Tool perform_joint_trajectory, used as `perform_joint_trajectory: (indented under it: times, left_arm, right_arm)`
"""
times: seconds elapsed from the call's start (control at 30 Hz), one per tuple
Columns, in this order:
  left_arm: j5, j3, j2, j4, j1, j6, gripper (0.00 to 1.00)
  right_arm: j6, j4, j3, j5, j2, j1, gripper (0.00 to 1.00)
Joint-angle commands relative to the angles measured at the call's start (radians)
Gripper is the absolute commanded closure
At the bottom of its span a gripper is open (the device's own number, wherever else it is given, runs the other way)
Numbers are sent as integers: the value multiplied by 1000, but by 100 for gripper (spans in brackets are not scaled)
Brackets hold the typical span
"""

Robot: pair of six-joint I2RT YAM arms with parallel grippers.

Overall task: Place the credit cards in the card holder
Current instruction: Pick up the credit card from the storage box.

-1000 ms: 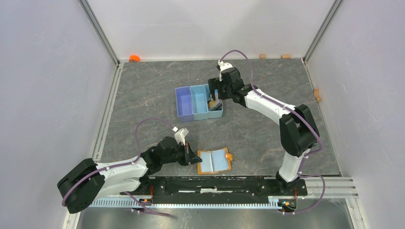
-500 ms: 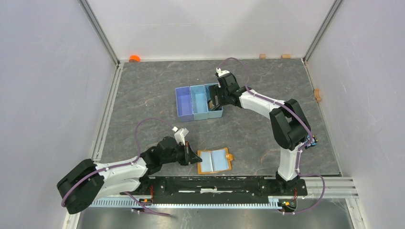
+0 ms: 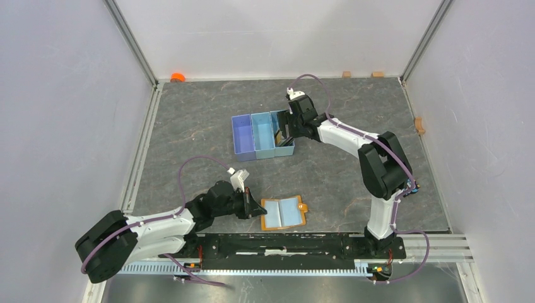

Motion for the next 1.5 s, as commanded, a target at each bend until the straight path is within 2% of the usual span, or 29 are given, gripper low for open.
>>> perform_joint_trajectory:
  times: [0.0,0.17,0.43,0.93,1.4,1.47]
  left_arm:
    - [10,4,5,14,6,36,98]
    - [16,6,14,19,6,36,98]
    - [23,3,27,33,6,32,98]
    - [39,-1,52,56,6,25,98]
    - [43,-3,63,67,6,21,98]
    - [43,-3,65,69,6,21,98]
  right_arm:
    - [-19,-2,18,47,-63,-25,13]
    - [-22,2,18,42,-61,-27,15]
    - [-25,33,2,37,-80,-27,28]
    - [-49,86,-10,-11,-77,-27,41]
    - [-51,106,-41,-15,-66,-27,46]
    - [-48,116,-53,-14,-75,-27,50]
